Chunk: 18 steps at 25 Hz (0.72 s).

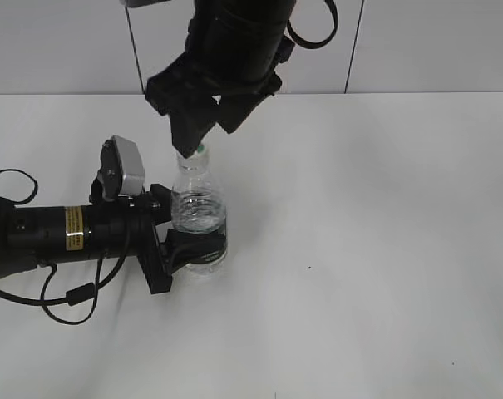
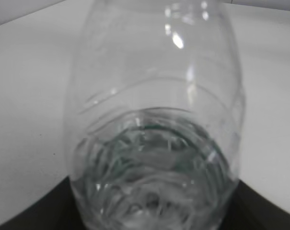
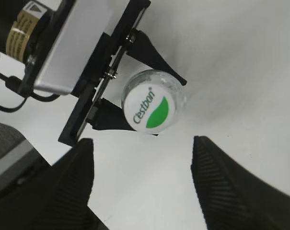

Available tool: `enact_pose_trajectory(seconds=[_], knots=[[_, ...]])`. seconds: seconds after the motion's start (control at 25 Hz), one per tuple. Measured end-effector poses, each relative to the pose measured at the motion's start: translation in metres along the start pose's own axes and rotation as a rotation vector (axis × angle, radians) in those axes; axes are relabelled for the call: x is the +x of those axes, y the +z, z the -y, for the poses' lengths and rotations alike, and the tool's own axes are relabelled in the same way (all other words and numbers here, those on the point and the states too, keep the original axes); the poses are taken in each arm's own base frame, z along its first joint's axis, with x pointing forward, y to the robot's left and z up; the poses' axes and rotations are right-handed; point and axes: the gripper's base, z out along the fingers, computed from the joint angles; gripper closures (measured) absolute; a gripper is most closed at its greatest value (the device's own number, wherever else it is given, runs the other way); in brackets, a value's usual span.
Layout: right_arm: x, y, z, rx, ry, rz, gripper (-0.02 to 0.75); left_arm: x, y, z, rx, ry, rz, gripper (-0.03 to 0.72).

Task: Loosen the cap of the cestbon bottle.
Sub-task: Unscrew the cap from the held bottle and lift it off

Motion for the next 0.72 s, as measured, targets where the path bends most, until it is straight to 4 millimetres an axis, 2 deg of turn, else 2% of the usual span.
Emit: enact_pose_trajectory(seconds=[0.32, 0.48, 0.72], knots=[[-0.011, 0.006, 0.003, -0.004, 0.306, 0.019, 0.252, 0.0, 0.0, 0.0, 0.0, 0.001, -0.002, 0.276], [-0.011, 0.019, 0.004, -0.011, 0.349, -0.008, 0.252, 0.0, 0.0, 0.0, 0.0, 0.002, -0.002, 0.276], [-0.011, 0.024, 0.006, -0.009, 0.355, -0.019, 0.256, 0.0, 0.0, 0.0, 0.001, 0.002, -0.004, 0.276]])
